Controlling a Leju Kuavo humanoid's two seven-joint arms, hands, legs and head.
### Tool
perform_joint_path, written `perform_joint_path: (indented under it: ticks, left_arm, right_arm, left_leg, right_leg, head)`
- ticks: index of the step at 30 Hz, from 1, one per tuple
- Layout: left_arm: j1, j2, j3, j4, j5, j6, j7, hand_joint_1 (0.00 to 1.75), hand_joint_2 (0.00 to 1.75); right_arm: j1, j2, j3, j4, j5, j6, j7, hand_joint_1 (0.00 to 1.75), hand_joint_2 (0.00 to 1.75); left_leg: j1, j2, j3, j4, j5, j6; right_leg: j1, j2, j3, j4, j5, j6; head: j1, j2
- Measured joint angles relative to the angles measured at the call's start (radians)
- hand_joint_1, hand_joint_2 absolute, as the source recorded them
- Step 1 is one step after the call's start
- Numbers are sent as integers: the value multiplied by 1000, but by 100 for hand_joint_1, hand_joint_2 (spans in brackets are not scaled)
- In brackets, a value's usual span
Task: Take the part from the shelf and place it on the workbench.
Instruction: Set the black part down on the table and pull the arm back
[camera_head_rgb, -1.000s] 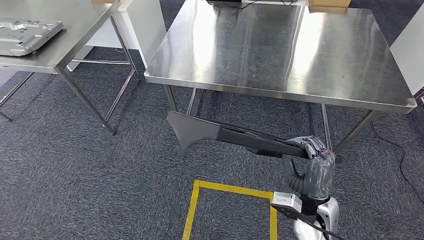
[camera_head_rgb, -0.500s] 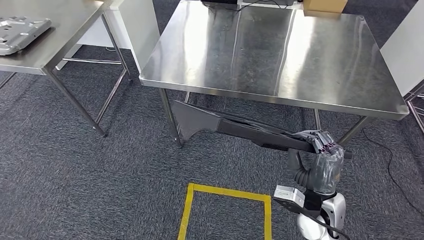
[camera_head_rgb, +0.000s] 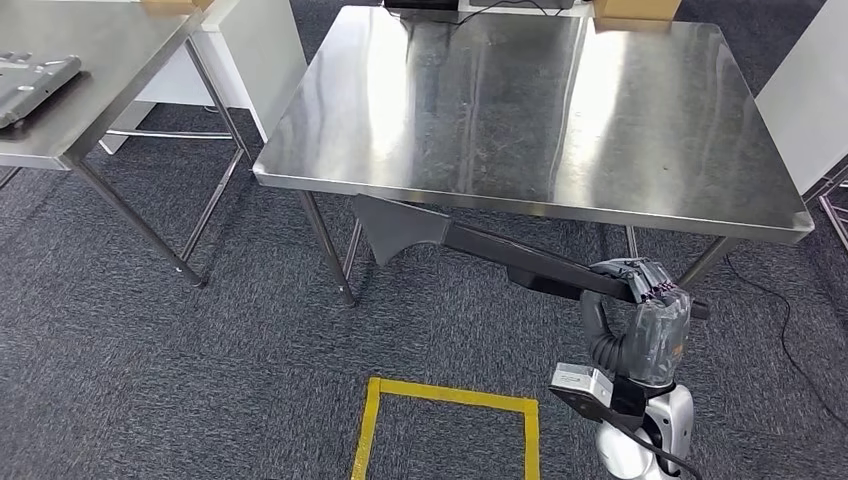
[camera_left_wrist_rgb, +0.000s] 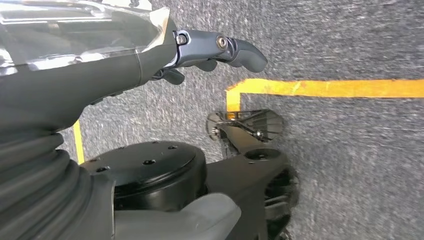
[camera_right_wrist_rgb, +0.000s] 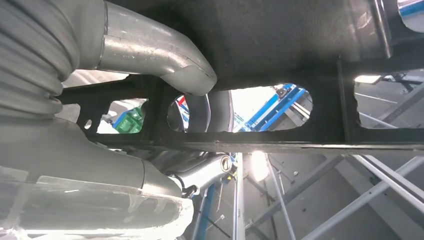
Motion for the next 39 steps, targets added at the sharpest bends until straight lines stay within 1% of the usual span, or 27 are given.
perform_joint_path:
  ticks: [2, 3, 4, 6, 7, 8, 9, 12, 14, 17, 18, 19, 20, 21, 22, 23, 24, 26, 28, 29, 32, 33, 34, 35, 37, 38, 39]
  left_arm:
    - [1, 0, 0, 0, 1, 1, 3, 0, 175]
    - [2, 0, -1, 0, 1, 2, 5, 0, 175]
    - [3, 0, -1, 0, 1, 2, 6, 0, 175]
    - [3, 1, 0, 0, 1, 3, 7, 0, 175]
    - [2, 2, 0, 0, 1, 3, 8, 0, 175]
    - [1, 3, 0, 0, 1, 3, 9, 0, 175]
    - [1, 4, -1, 0, 1, 4, 10, 0, 175]
    - [0, 2, -1, 0, 2, 7, 14, 0, 175]
    - [0, 1, -1, 0, 2, 10, 16, 0, 175]
    - [-2, 0, -1, 0, 2, 10, 19, 0, 175]
    - [-1, -1, -1, 0, 2, 9, 19, 0, 175]
    - [0, -2, -2, 0, 2, 9, 20, 0, 175]
    - [1, -4, -2, 0, 2, 8, 20, 0, 175]
    - [1, -4, -2, 0, 2, 6, 21, 0, 175]
    - [1, -5, -2, 0, 1, 3, 21, 0, 175]
    - [1, -4, -2, 0, 1, 1, 21, 0, 175]
    - [0, -4, -3, 0, 0, -2, 22, 0, 175]
    - [-1, -2, -4, 0, 0, -5, 24, 0, 175]
    - [-2, -1, -5, 0, -2, -9, 27, 0, 175]
    - [-3, 0, -6, 0, -2, -10, 27, 0, 175]
    - [-5, 2, -14, 0, -6, -17, 29, 0, 175]
    - [-4, 2, -17, 0, -8, -19, 29, 0, 175]
    - [-3, 3, -20, 0, -9, -20, 29, 0, 175]
    - [-2, 3, -23, 0, -10, -20, 29, 0, 175]
    - [-2, 7, -27, 0, -11, -21, 30, 0, 175]
    - [-2, 9, -28, 0, -12, -22, 30, 0, 175]
    - [-3, 12, -29, 0, -13, -23, 30, 0, 175]
  right_arm:
    - [-2, 0, 3, 0, 0, 0, 4, 175, 175]
    - [-2, 1, 4, 0, 0, 0, 6, 175, 175]
    - [-3, 1, 5, 0, 0, 0, 9, 175, 175]
    - [-7, 2, 6, 0, 0, 0, 15, 175, 175]
    - [-11, 2, 6, 1, 2, 0, 18, 175, 175]
    - [-15, 3, 6, 1, 4, 0, 22, 175, 175]
    - [-18, 3, 6, 3, 9, 0, 26, 175, 175]
    - [-25, 4, 6, 9, 26, 0, 39, 175, 175]
    - [-37, 5, 5, 15, 47, 0, 54, 175, 175]
    - [-57, 6, -3, 34, 111, 0, 96, 175, 175]
    - [-63, 6, -8, 43, 131, 0, 111, 175, 175]
    - [-70, 6, -14, 51, 145, 0, 123, 175, 175]
    - [-78, 6, -19, 59, 156, 0, 133, 175, 175]
    - [-86, 6, -24, 66, 167, 0, 144, 175, 175]
    - [-95, 6, -28, 75, 180, 0, 156, 175, 175]
    - [-106, 6, -30, 84, 196, 0, 171, 175, 175]
    - [-116, 6, -33, 94, 214, 1, 189, 175, 175]
    - [-138, 6, -42, 116, 247, 7, 226, 175, 175]
    - [-163, 7, -54, 136, 275, 14, 255, 175, 175]
    - [-179, 8, -58, 147, 289, 17, 265, 175, 175]
    - [-221, 9, -69, 191, 323, 27, 289, 175, 175]
    - [-231, 9, -74, 205, 330, 29, 294, 175, 175]
    - [-240, 9, -78, 219, 334, 31, 299, 175, 175]
    - [-251, 9, -81, 232, 337, 32, 302, 175, 175]
    - [-273, 10, -86, 253, 344, 36, 310, 175, 175]
    - [-283, 11, -89, 262, 353, 40, 317, 175, 175]
    - [-293, 12, -93, 271, 366, 45, 329, 175, 175]
  left_leg:
    - [0, 0, -87, 129, -31, -2]
    - [0, 0, -112, 148, -18, 1]
    - [-1, 0, -118, 128, 15, 6]
    - [-5, -4, -78, -1, 110, 26]
    - [-9, -5, -52, -64, 139, 37]
    - [-13, -6, -33, -108, 152, 45]
    - [-17, -6, -24, -129, 150, 51]
    - [-21, -7, 1, -157, 142, 63]
    - [-17, -8, 22, -167, 140, 69]
    - [-17, -7, 32, -168, 129, 72]
    - [-17, -8, 37, -168, 123, 70]
    - [-16, -9, 44, -168, 117, 67]
    - [-15, -10, 54, -168, 110, 64]
    - [-13, -10, 65, -168, 102, 58]
    - [-13, -10, 75, -166, 94, 52]
    - [-14, -9, 80, -165, 86, 46]
    - [-16, -8, 82, -164, 80, 40]
    - [-19, -6, 82, -159, 74, 31]
    - [-16, -4, 65, -122, 69, 24]
    - [-14, -4, 40, -77, 59, 19]
    - [-9, -4, -86, 107, 0, 3]
    - [-8, -5, -120, 138, -8, 3]
    - [-8, -5, -136, 134, 5, 5]
    - [-9, -5, -134, 94, 41, 10]
    - [-14, -5, -95, -42, 140, 30]
    - [-17, -5, -75, -97, 166, 40]
    - [-21, -6, -61, -130, 177, 47]
  right_leg:
    - [4, 2, 10, 0, -10, -9]
    - [6, 5, 17, 0, -16, -11]
    - [8, 8, 25, 0, -22, -11]
    - [11, 13, 43, -2, -36, -8]
    - [15, 14, 51, -3, -44, -5]
    - [15, 16, 56, -5, -49, 0]
    - [15, 17, 60, -5, -50, 6]
    - [17, 14, 68, 7, -49, 26]
    - [16, 9, 40, 63, -74, 30]
    - [12, 7, -80, 241, -128, 33]
    - [10, 6, -108, 267, -129, 36]
    - [9, 6, -116, 254, -111, 44]
    - [6, 4, -106, 205, -76, 54]
    - [3, 1, -86, 133, -30, 66]
    - [4, -3, -66, 68, 1, 70]
    - [6, -7, -48, 22, 19, 64]
    - [8, -10, -40, 0, 28, 51]
    - [10, -10, -33, 0, 26, 24]
    - [4, -6, -24, -2, 27, 11]
    - [2, -5, -18, -3, 24, 6]
    - [5, -3, -4, -4, 12, -9]
    - [7, -2, 1, -4, 7, -12]
    - [9, -1, 6, -4, 2, -13]
    - [11, 1, 13, -4, -3, -14]
    - [16, 4, 27, -5, -13, -13]
    - [18, 6, 31, -6, -17, -11]
    - [20, 7, 32, -6, -21, -7]
  head:
    - [0, 0]
    - [0, 0]
    - [0, 0]
    - [0, 0]
    - [1, 0]
    - [1, 0]
    - [1, 0]
    - [0, 0]
    - [2, 0]
    - [2, 0]
    - [2, 0]
    - [2, 0]
    - [2, 0]
    - [2, 0]
    - [3, 0]
    - [3, 0]
    - [2, 0]
    - [-4, 0]
    - [-9, 0]
    - [-10, 0]
    - [-13, 0]
    - [-13, 0]
    - [-13, 0]
    - [-13, 0]
    - [-12, 0]
    - [-12, 0]
    - [-12, 0]
